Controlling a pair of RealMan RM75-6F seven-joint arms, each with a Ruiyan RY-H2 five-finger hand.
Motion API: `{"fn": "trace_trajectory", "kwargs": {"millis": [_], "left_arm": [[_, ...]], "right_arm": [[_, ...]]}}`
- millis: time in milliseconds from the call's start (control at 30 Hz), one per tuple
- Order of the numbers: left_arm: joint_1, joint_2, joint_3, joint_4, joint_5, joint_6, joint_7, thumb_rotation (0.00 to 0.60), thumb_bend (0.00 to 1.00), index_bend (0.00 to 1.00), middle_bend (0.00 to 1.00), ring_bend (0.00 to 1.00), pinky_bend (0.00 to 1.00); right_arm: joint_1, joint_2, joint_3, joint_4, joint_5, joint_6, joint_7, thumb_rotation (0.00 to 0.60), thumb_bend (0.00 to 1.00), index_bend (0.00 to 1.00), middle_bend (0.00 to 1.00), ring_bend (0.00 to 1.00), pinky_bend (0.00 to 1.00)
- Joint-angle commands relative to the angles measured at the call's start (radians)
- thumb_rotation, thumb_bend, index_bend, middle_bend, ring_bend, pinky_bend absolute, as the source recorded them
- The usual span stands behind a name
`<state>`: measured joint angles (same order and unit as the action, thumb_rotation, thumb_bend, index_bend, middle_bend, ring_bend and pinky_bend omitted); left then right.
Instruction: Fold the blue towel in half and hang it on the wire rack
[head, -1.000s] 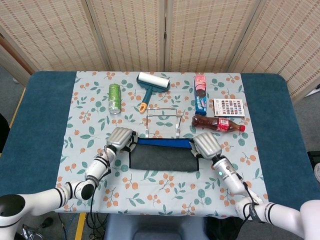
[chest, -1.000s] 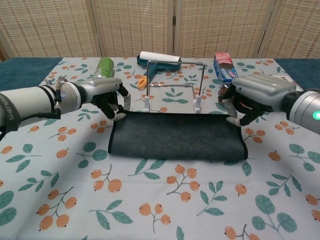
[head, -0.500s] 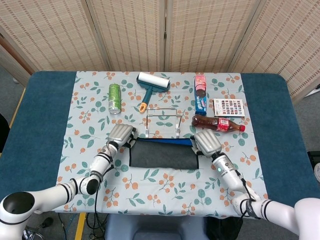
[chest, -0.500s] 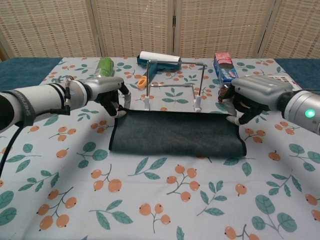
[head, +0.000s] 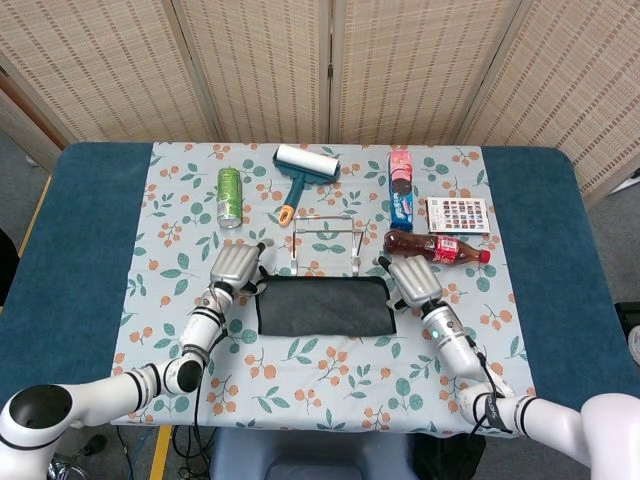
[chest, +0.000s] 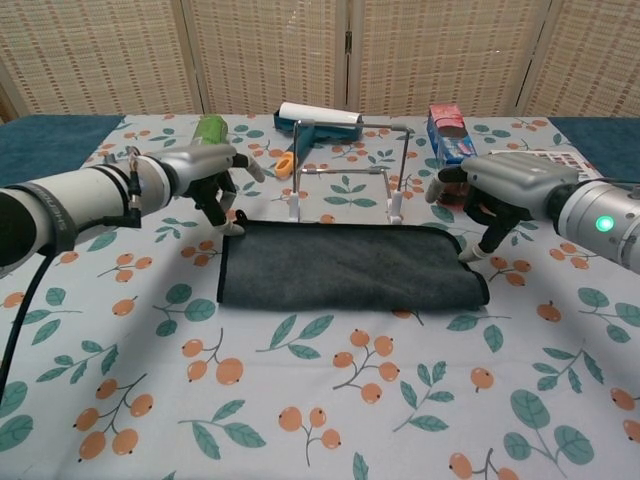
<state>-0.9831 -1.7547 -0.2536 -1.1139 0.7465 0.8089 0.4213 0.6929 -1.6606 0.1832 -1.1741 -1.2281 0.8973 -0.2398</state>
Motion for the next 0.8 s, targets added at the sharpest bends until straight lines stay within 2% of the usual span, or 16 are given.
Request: {"fn": "trace_trajectory", "kwargs": {"millis": [33,133,200,267,367,567,800], "left_arm": [[0.011,0.007,-0.003,-0.036,-0.023,0.052,0.036,0.6,0.17,0.07,0.53,0.59,1.0],[0.034,0.025,-0.006,-0.088,-0.024,0.094,0.037,0.6,0.16,0.06,0.41,0.48,0.97],[0.047,0.038,-0.005,-0.116,-0.011,0.11,0.028,0.6,0.15,0.06,0.29,0.35,0.85],[0.06,0.053,-0.001,-0.145,0.003,0.114,0.014,0.6,0.15,0.04,0.18,0.21,0.63],[0.061,0.056,0.002,-0.152,0.01,0.114,0.019,0.6,0.13,0.04,0.08,0.04,0.35],[0.039,0.021,-0.006,-0.093,-0.004,0.11,0.053,0.6,0.11,0.01,0.0,0.0,0.25],[0.016,-0.022,-0.025,-0.007,-0.025,0.113,0.087,0.6,0.04,0.0,0.0,0.0,0.05]], "right_arm": [[-0.002,0.007,0.0,-0.009,-0.002,0.008,0.002,0.6,0.04,0.15,0.85,0.85,1.0],[-0.014,0.025,-0.004,-0.036,-0.02,0.036,0.017,0.6,0.04,0.15,0.85,0.85,1.0],[-0.022,0.038,-0.008,-0.052,-0.033,0.056,0.024,0.6,0.04,0.15,0.85,0.85,1.0],[-0.034,0.055,-0.014,-0.073,-0.047,0.076,0.035,0.6,0.04,0.15,0.85,0.85,1.0],[-0.047,0.074,-0.023,-0.098,-0.061,0.097,0.042,0.6,0.04,0.15,0.85,0.85,1.0],[-0.069,0.106,-0.034,-0.137,-0.077,0.13,0.047,0.6,0.04,0.15,0.85,0.85,1.0],[-0.078,0.124,-0.038,-0.152,-0.088,0.142,0.06,0.6,0.04,0.15,0.85,0.85,1.0]]}}
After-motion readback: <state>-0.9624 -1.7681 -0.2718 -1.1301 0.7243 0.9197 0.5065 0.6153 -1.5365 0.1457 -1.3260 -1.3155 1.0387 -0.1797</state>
